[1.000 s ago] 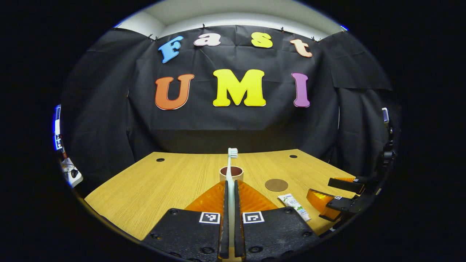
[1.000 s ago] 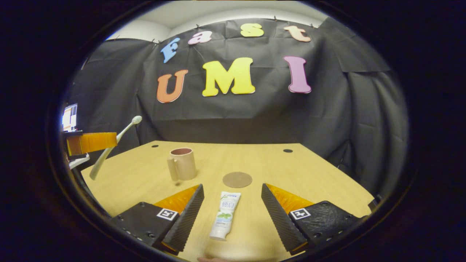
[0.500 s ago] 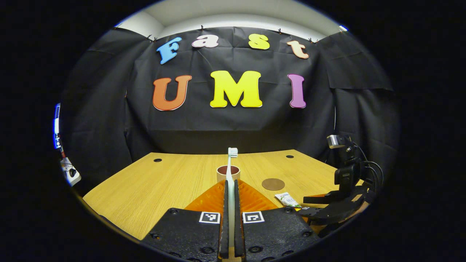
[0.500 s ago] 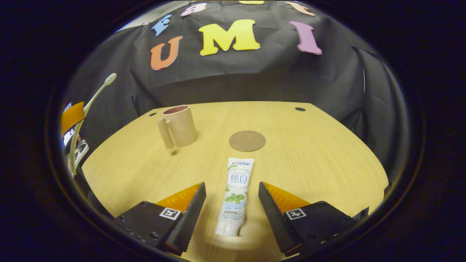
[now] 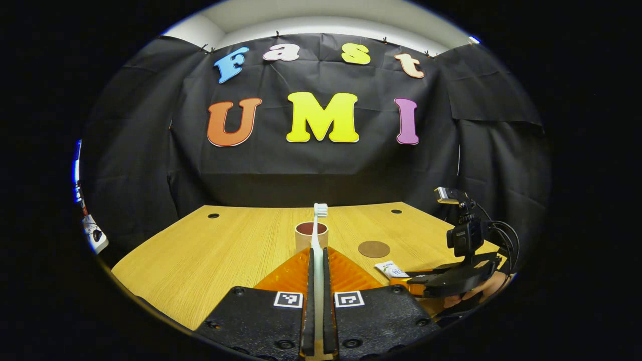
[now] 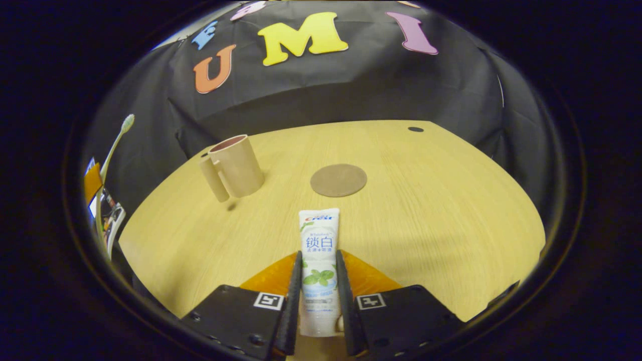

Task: Put the toothbrush and toothpaste on the desktop into the cup, then pick up the cup and place it on the coaster on the desktop.

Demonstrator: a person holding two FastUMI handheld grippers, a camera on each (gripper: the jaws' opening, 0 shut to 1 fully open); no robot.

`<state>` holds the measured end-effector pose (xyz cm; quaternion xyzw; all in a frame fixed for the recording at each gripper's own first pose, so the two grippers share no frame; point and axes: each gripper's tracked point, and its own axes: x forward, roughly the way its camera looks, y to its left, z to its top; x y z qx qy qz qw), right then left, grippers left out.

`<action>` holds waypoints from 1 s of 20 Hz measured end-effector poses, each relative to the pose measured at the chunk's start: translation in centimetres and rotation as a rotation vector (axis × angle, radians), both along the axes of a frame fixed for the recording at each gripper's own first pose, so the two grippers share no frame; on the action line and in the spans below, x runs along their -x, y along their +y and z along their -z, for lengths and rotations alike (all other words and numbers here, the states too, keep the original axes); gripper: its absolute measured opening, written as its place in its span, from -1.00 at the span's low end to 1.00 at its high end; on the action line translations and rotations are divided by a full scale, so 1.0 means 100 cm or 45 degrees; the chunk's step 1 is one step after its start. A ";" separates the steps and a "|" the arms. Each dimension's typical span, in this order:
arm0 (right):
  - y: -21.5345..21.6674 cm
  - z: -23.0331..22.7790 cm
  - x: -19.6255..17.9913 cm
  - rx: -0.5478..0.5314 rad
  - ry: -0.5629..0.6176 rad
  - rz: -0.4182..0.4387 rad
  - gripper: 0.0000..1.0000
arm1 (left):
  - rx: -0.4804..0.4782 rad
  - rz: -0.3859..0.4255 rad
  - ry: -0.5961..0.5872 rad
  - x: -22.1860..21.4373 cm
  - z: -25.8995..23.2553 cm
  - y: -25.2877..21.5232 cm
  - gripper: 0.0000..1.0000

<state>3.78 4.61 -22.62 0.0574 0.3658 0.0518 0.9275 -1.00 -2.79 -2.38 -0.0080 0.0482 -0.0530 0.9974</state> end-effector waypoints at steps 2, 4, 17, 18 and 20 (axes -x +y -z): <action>0.000 0.000 0.000 -0.009 -0.004 -0.011 -0.30 | 0.003 0.003 0.010 -0.002 0.003 0.000 -0.82; 0.000 -0.004 -0.001 -0.012 -0.042 -0.027 -0.37 | 0.011 0.003 0.018 -0.002 0.004 0.000 -0.82; -0.023 -0.201 0.034 -0.017 -0.880 0.020 -0.43 | 0.025 -0.020 0.044 -0.003 0.009 0.002 -0.82; -0.023 -0.209 0.040 -0.011 -0.912 0.021 -0.43 | 0.026 -0.018 0.044 -0.003 0.009 0.002 -0.82; -0.027 -0.218 0.048 0.010 -0.946 0.024 -0.42 | 0.030 -0.011 0.041 -0.004 0.009 0.000 -0.82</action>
